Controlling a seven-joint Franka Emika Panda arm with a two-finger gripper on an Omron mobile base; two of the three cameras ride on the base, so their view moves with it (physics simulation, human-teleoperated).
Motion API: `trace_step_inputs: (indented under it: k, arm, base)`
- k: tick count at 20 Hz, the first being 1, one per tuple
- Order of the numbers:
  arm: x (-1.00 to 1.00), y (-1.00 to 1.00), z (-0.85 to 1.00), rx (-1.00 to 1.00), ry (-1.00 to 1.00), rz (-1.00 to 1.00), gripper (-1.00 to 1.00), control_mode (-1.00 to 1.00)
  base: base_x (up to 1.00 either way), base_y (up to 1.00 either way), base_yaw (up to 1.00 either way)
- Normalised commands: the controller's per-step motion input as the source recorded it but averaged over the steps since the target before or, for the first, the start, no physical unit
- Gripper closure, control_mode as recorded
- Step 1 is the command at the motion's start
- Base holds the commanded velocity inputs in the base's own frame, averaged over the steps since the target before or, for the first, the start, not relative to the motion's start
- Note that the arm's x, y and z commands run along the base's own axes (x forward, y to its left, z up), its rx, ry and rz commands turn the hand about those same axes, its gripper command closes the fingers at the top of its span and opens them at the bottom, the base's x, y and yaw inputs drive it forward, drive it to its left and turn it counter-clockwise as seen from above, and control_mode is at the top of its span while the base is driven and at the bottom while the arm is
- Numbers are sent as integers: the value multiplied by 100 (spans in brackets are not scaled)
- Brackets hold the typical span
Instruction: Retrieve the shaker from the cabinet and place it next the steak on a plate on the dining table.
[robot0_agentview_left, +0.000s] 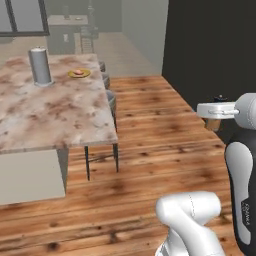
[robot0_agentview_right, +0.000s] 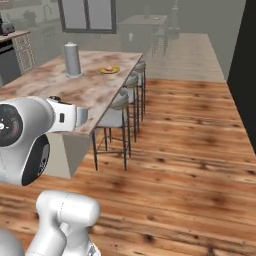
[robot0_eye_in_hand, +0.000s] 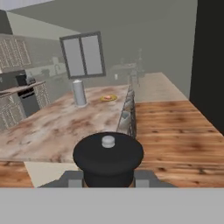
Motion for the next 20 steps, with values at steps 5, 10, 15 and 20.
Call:
trace_step_inputs:
  k: [5,10,15,20]
  arm:
    - [0,0,0,0,0,0,100,100]
    - [0,0,0,0,0,0,100,100]
    - [0,0,0,0,0,0,100,100]
    - [0,0,0,0,0,0,100,100]
  base:
    - [49,-91,-3]
    - [96,-37,0]
    - [100,-16,5]
    - [100,-9,8]
